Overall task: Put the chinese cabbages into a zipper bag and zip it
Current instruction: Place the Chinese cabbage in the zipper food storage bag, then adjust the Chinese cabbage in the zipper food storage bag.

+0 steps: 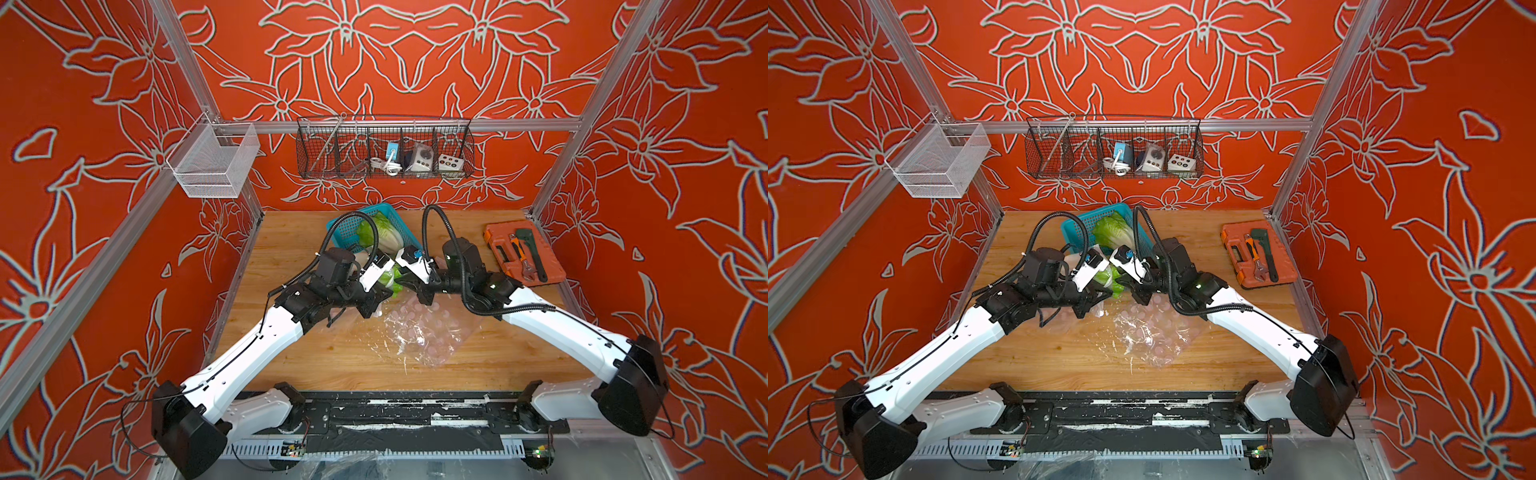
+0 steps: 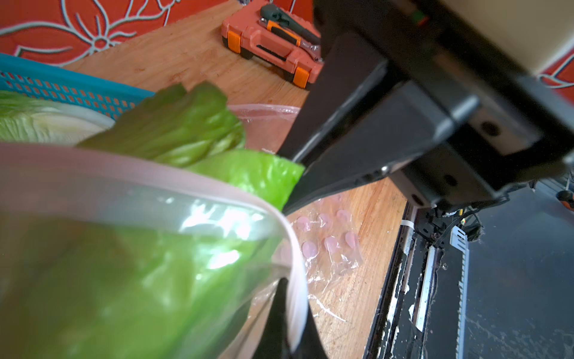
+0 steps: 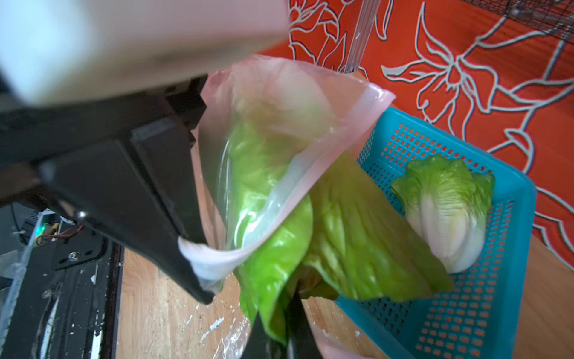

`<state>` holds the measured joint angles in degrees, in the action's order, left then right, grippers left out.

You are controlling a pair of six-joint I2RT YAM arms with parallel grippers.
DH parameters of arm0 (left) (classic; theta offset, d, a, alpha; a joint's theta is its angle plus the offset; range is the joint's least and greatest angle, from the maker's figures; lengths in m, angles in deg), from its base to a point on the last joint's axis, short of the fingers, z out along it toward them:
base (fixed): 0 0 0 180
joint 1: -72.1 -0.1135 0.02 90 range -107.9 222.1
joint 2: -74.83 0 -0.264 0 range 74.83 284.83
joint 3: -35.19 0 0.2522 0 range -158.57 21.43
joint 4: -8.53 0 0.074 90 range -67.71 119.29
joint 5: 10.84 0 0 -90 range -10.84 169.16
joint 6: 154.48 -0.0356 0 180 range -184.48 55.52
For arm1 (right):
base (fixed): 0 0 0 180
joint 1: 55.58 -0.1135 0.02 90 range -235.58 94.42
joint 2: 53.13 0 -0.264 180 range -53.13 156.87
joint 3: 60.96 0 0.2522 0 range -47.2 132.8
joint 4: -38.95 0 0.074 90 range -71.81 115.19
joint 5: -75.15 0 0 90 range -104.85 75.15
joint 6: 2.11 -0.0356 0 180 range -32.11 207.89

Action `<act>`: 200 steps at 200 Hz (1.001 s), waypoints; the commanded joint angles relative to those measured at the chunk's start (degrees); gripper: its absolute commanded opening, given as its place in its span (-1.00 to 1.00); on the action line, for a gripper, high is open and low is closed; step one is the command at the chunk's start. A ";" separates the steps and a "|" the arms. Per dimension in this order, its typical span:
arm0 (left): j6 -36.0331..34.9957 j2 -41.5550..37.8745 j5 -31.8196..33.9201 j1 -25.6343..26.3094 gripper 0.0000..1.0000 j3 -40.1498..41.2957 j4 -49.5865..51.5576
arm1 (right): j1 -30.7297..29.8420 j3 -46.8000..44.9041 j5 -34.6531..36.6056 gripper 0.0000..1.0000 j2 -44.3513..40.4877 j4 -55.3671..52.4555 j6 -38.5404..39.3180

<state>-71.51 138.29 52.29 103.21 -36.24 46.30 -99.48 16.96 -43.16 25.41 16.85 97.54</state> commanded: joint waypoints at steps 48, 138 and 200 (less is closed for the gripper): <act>1.72 -2.40 -3.09 -4.36 -0.95 6.09 -5.60 | 0.83 1.06 6.43 -0.12 2.67 0.04 -16.85; 6.55 -0.88 -1.85 -5.10 -0.95 8.13 -8.08 | 1.29 -3.60 8.78 0.35 -5.07 -14.84 -50.93; 7.29 0.41 -2.92 -5.08 -0.95 8.11 -8.15 | 1.10 -10.92 1.64 0.47 -0.39 4.85 -52.35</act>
<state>-64.40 137.92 50.59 98.38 -28.21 39.68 -98.32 4.54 -37.13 21.76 12.54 45.30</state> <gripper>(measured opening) 0.047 0.743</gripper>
